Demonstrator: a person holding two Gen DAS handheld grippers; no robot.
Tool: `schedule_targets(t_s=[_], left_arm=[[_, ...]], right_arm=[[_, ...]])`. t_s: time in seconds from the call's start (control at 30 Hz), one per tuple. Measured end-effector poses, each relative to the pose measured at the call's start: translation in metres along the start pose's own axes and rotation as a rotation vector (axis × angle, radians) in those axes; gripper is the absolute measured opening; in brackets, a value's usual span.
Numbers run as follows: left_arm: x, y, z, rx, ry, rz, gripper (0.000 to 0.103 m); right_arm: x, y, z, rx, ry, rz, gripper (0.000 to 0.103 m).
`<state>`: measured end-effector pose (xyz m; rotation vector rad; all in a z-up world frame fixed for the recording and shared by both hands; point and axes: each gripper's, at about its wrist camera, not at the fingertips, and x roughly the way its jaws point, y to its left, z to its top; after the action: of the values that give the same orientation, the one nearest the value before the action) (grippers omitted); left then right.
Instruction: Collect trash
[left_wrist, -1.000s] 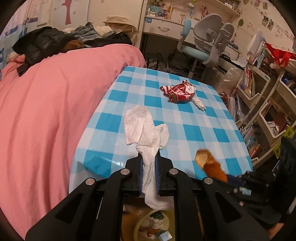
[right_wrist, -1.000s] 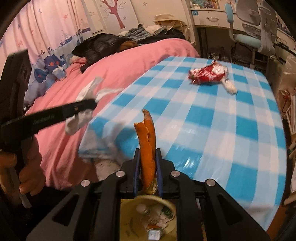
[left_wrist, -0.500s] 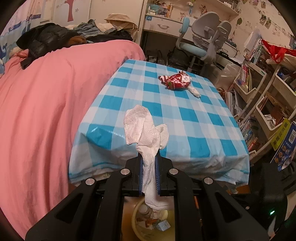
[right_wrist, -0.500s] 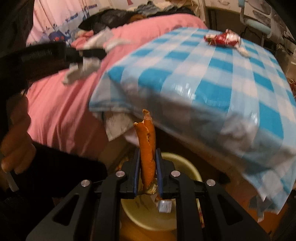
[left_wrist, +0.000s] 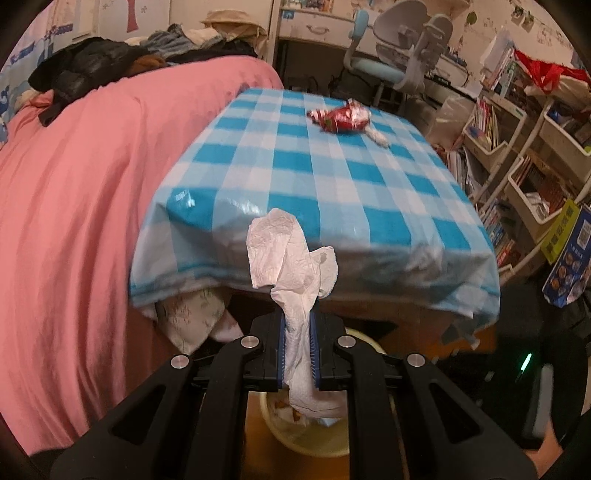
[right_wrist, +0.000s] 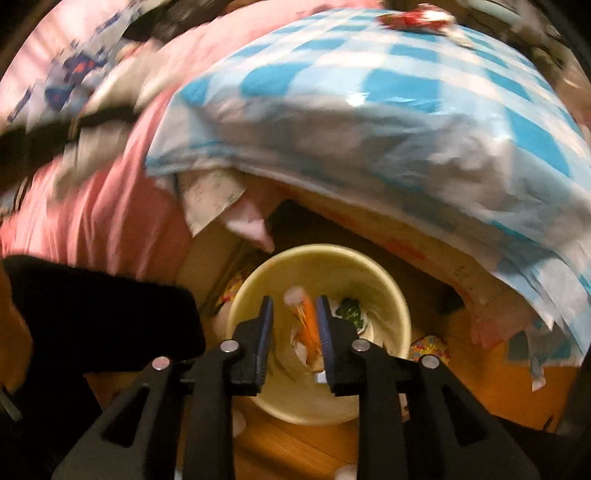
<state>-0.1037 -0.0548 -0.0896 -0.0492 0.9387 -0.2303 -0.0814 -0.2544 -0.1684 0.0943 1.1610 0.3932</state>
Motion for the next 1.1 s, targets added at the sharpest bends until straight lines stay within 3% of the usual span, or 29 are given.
schedule_targets(t_s=[0.07, 0.2, 0.3, 0.33, 0.4, 0.5, 0.87, 1.1], left_arm=[[0.005, -0.005, -0.009, 0.015, 0.038, 0.001, 0.010], [0.018, -0.021, -0.027, 0.087, 0.134, 0.001, 0.011], [0.024, -0.028, -0.035, 0.127, 0.168, 0.015, 0.022], [0.023, -0.029, -0.036, 0.131, 0.161, 0.025, 0.025], [0.019, -0.027, -0.034, 0.126, 0.132, 0.048, 0.042], [0.014, -0.021, -0.028, 0.098, 0.088, 0.088, 0.054], [-0.005, 0.008, -0.014, -0.052, -0.038, 0.167, 0.067], [-0.019, 0.015, -0.011, -0.095, -0.120, 0.207, 0.075]], right_arm=[[-0.011, -0.011, 0.003, 0.057, -0.065, -0.017, 0.043], [-0.035, -0.022, 0.008, 0.131, -0.211, -0.027, 0.055], [-0.052, -0.026, 0.007, 0.161, -0.309, -0.045, 0.062], [-0.055, -0.028, 0.007, 0.166, -0.322, -0.049, 0.065], [-0.060, -0.030, 0.006, 0.178, -0.349, -0.063, 0.067], [-0.060, -0.032, 0.005, 0.191, -0.356, -0.067, 0.070], [-0.056, -0.030, 0.003, 0.177, -0.351, -0.083, 0.074], [-0.057, -0.024, 0.003, 0.145, -0.370, -0.105, 0.074]])
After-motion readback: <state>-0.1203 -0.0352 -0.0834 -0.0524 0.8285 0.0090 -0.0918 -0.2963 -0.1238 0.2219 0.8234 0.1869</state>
